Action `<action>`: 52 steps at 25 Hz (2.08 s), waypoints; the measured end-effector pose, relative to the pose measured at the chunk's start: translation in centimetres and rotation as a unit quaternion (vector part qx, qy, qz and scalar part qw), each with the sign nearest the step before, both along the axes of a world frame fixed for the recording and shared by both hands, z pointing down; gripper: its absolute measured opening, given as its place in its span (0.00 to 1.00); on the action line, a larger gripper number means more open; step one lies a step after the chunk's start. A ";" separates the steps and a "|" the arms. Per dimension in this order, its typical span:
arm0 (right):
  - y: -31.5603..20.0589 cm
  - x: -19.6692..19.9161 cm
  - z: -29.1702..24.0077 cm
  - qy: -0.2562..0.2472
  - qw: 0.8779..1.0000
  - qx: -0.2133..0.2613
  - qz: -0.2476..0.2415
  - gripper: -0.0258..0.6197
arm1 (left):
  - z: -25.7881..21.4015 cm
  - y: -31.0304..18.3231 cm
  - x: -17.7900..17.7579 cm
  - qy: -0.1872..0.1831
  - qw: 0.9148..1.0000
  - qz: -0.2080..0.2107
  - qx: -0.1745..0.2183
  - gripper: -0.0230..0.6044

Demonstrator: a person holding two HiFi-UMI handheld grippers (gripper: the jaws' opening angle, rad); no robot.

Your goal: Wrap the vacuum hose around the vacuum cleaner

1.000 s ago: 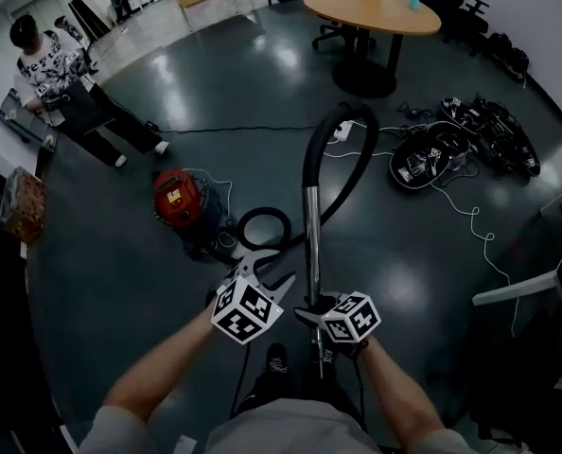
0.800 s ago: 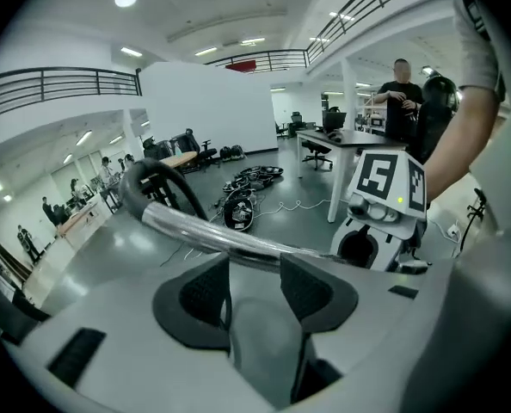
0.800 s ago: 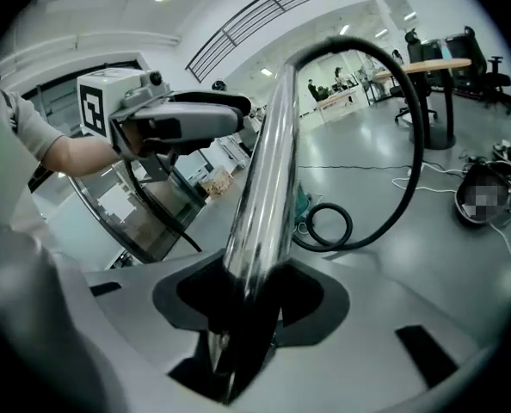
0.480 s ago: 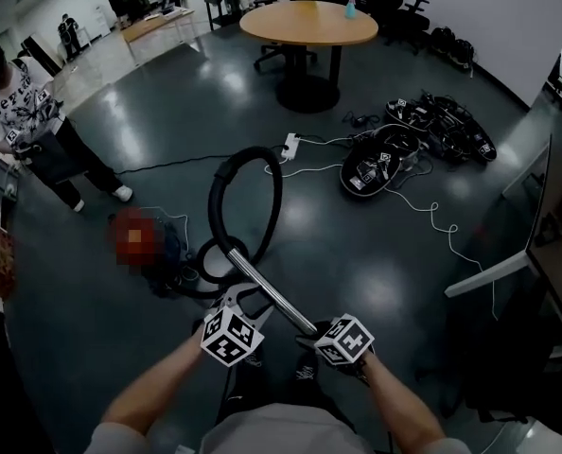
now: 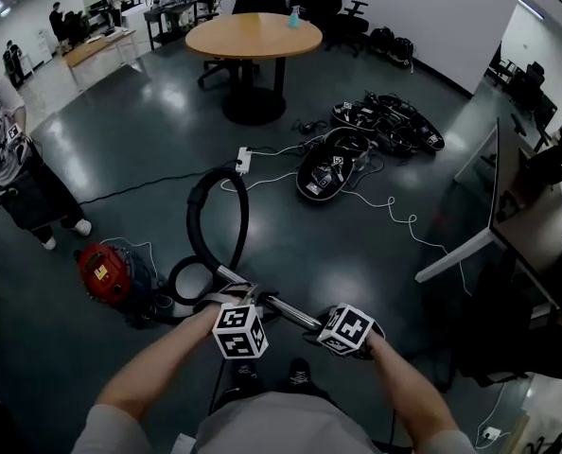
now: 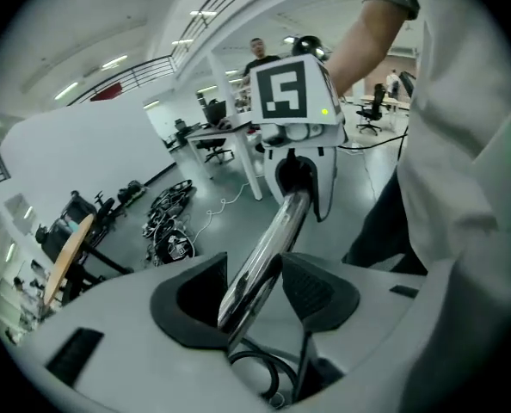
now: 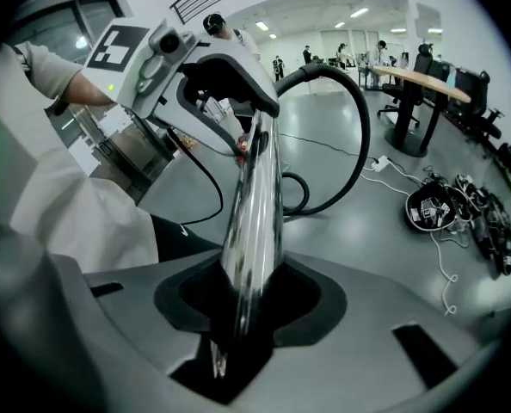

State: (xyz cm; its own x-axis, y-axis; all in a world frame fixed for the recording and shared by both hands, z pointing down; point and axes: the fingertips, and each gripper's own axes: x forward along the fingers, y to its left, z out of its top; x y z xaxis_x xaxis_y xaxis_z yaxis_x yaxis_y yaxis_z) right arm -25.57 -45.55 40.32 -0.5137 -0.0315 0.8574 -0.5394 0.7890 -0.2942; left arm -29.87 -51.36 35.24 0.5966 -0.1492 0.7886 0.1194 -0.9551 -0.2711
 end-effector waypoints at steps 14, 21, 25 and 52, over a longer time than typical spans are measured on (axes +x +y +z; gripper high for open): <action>-2.0 -3.1 -3.1 0.088 0.994 -0.016 -0.069 0.26 | 1.0 1.6 -0.3 -0.018 0.986 0.162 -0.022 0.34; -2.1 -6.0 -3.8 0.089 0.992 -0.036 -0.087 0.26 | 1.2 1.6 -2.6 -0.017 0.985 0.162 -0.048 0.31; -1.9 -7.8 -3.8 0.079 0.991 -0.051 -0.092 0.26 | 1.3 1.7 -4.5 -0.031 0.986 0.158 -0.052 0.31; -6.3 -1.4 -12.4 0.029 0.995 0.089 0.018 0.44 | 4.3 2.0 -8.3 -0.069 0.982 0.123 -0.123 0.31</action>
State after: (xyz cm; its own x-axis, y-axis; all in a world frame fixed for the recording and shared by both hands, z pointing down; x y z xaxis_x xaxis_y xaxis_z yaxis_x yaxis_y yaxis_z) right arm -26.99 -51.86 27.89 -0.4596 -0.2033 0.8645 -0.5795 0.8063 -0.1185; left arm -38.16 -49.37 39.53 0.4758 0.1911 0.8585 0.3735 -0.9276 -0.0005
